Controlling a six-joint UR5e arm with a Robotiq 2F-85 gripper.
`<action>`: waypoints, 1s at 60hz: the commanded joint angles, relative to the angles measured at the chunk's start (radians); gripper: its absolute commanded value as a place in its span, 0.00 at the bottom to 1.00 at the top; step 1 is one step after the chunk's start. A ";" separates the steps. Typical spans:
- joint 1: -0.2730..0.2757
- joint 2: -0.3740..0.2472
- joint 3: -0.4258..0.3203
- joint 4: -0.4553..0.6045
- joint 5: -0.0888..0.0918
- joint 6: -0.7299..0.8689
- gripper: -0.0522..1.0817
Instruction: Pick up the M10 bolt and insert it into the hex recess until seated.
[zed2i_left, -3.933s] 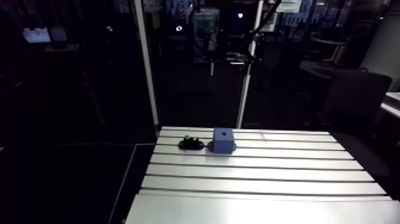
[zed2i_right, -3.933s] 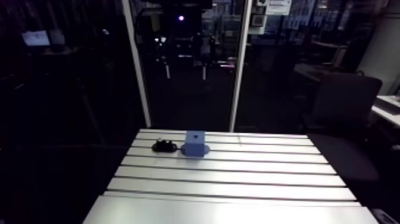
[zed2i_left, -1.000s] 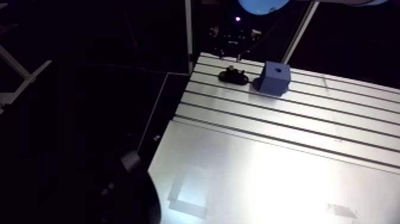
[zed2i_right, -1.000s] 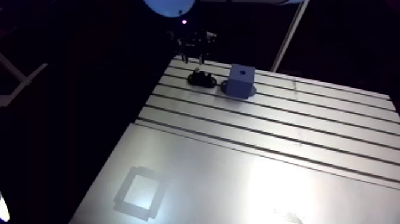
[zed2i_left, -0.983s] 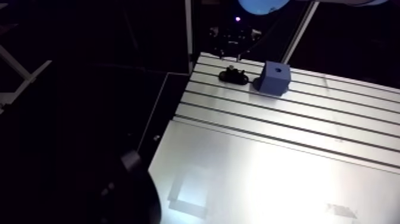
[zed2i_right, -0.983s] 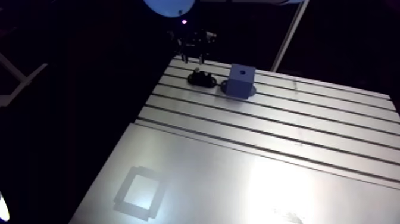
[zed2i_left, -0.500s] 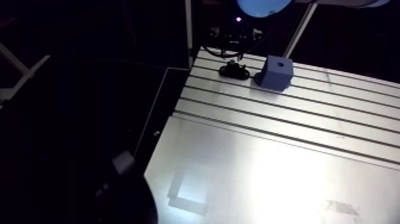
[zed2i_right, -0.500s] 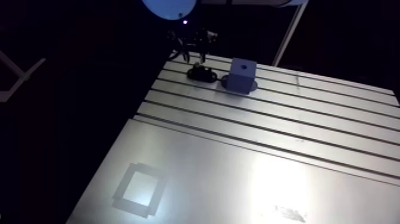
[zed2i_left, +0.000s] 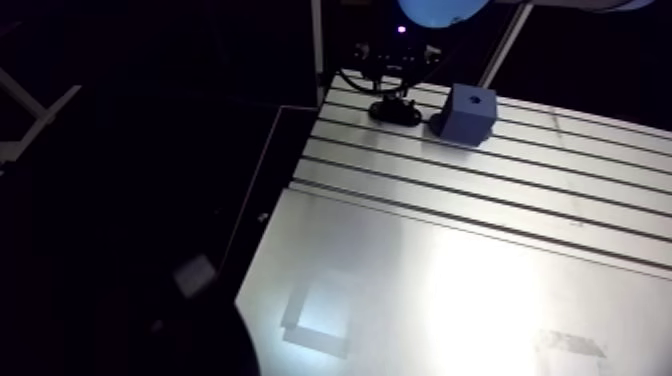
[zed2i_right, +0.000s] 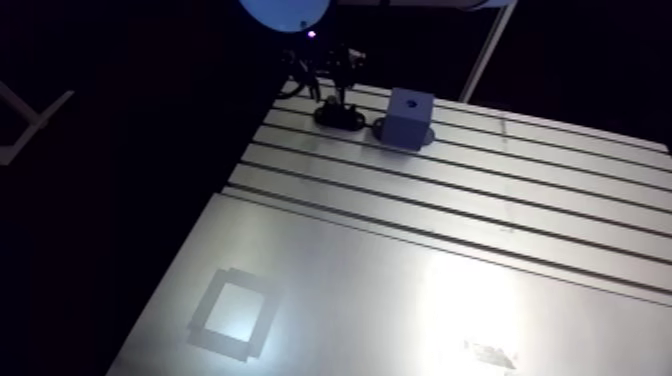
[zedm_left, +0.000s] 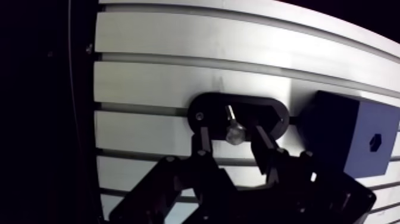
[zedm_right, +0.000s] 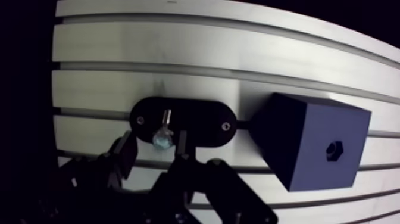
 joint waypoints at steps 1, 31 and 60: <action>0.000 0.007 -0.002 -0.012 -0.001 0.000 0.52; 0.000 0.011 0.000 -0.013 -0.001 0.000 0.55; 0.000 0.016 -0.003 -0.013 -0.026 -0.002 0.58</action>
